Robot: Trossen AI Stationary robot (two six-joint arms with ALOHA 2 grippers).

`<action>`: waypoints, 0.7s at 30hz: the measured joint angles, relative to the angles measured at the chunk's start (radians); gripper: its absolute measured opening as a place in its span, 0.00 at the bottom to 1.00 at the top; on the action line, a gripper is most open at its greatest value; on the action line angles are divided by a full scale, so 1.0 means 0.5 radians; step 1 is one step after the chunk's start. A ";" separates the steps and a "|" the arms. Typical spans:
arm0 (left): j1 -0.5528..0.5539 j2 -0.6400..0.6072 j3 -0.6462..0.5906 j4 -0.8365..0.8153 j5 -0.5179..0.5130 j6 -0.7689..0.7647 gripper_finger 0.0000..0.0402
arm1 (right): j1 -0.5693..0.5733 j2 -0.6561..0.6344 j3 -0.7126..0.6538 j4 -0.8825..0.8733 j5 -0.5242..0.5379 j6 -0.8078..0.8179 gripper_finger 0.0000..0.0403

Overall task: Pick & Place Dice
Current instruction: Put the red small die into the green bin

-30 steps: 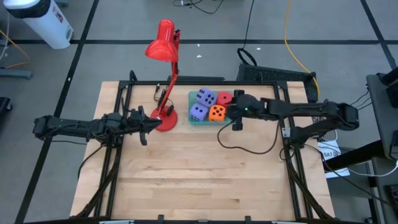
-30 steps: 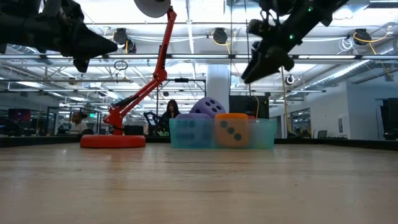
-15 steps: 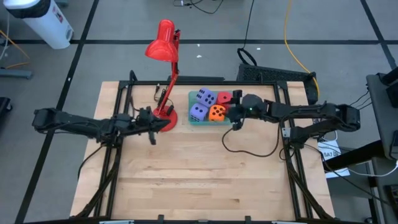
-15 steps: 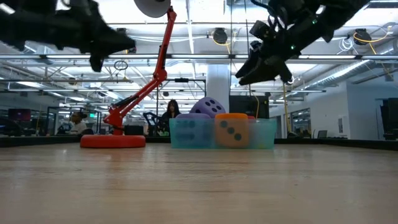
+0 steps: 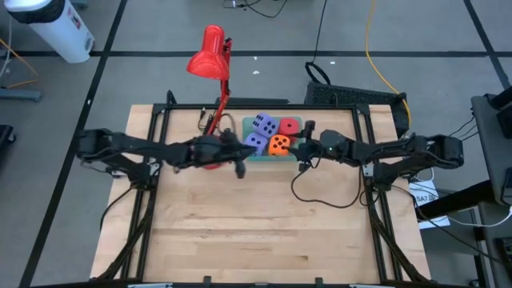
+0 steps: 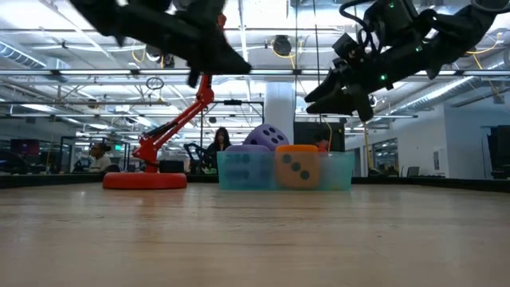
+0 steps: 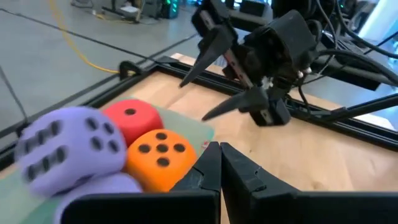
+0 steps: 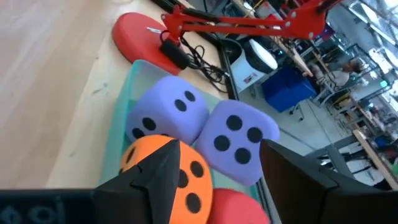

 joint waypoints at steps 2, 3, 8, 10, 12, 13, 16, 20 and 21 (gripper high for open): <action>0.030 0.132 0.124 -0.014 0.057 0.004 0.00 | 0.023 0.002 -0.032 0.047 0.048 0.063 0.52; 0.042 0.197 0.187 -0.013 0.076 0.005 0.00 | 0.034 0.002 -0.041 0.067 0.094 0.091 0.52; 0.090 0.441 0.425 -0.096 0.118 0.023 0.01 | 0.054 0.001 -0.063 0.054 0.344 0.188 0.52; 0.098 0.447 0.466 -0.123 0.118 0.072 0.00 | 0.053 -0.014 -0.064 0.004 0.374 0.242 0.52; 0.102 0.426 0.477 -0.114 0.118 0.117 0.01 | 0.054 -0.051 -0.064 -0.077 0.372 0.366 0.52; 0.102 0.397 0.473 -0.157 0.118 0.131 0.01 | 0.054 -0.078 -0.064 -0.139 0.363 0.439 0.52; 0.102 0.283 0.472 -0.292 0.118 0.193 0.01 | 0.053 -0.204 -0.064 -0.400 0.355 0.613 0.52; 0.064 0.051 0.456 -0.599 0.097 0.281 0.00 | 0.053 -0.484 -0.064 -0.686 0.188 0.811 0.50; 0.044 -0.025 0.416 -0.642 0.081 0.311 0.00 | 0.054 -0.564 -0.064 -0.752 0.151 0.881 0.49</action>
